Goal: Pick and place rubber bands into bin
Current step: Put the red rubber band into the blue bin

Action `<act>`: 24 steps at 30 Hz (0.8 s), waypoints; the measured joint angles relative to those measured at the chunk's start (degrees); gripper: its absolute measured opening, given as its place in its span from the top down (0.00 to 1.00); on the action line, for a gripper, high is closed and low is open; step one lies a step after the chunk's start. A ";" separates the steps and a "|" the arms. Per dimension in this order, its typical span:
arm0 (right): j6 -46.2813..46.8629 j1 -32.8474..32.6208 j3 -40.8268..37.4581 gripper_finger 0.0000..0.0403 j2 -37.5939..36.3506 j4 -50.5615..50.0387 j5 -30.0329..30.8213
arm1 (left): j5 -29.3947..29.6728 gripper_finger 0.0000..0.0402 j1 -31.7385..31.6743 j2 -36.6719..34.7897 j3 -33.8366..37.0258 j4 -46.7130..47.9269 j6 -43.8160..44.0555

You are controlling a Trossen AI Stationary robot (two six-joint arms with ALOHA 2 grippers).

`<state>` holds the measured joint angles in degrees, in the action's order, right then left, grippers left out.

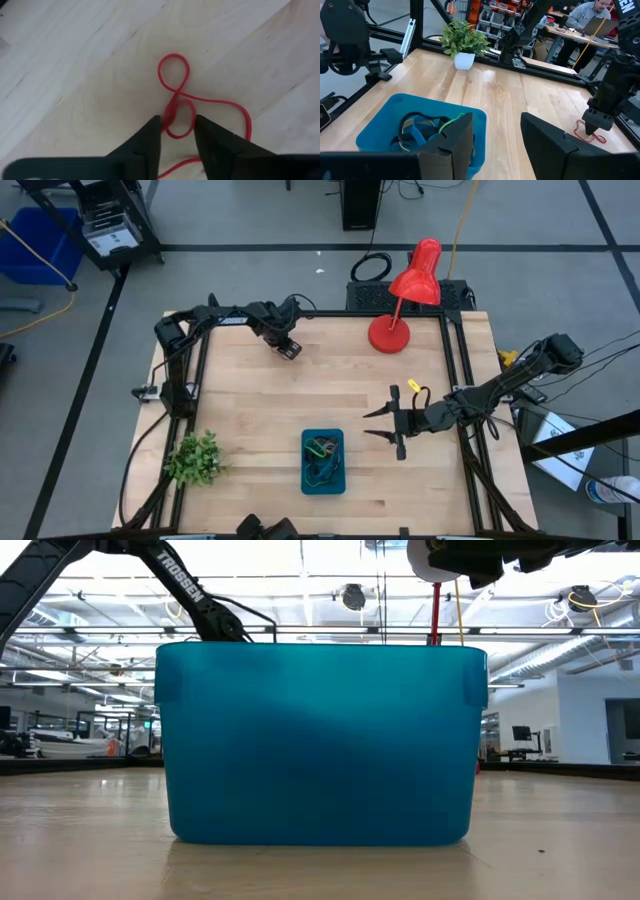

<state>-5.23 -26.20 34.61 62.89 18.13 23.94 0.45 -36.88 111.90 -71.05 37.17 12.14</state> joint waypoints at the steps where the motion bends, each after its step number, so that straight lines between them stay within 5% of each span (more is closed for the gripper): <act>1: 0.00 0.00 0.00 0.60 0.00 0.00 0.00 | -0.02 0.73 0.00 0.00 0.00 -0.06 0.00; 11: 0.00 0.00 0.00 0.60 0.00 0.00 0.00 | -0.41 0.97 0.00 0.04 0.07 -0.86 -1.38; 18: 0.00 0.02 0.00 0.60 0.00 0.00 -0.02 | -0.46 0.99 0.00 -0.94 0.31 -1.06 -4.74; 24: 0.02 0.02 0.00 0.60 0.00 0.02 -0.02 | -0.63 0.99 0.00 -9.42 0.31 -0.70 -4.96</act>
<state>-5.22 -26.17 34.61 62.90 18.15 23.92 -0.19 -36.88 102.48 -70.74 36.47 7.18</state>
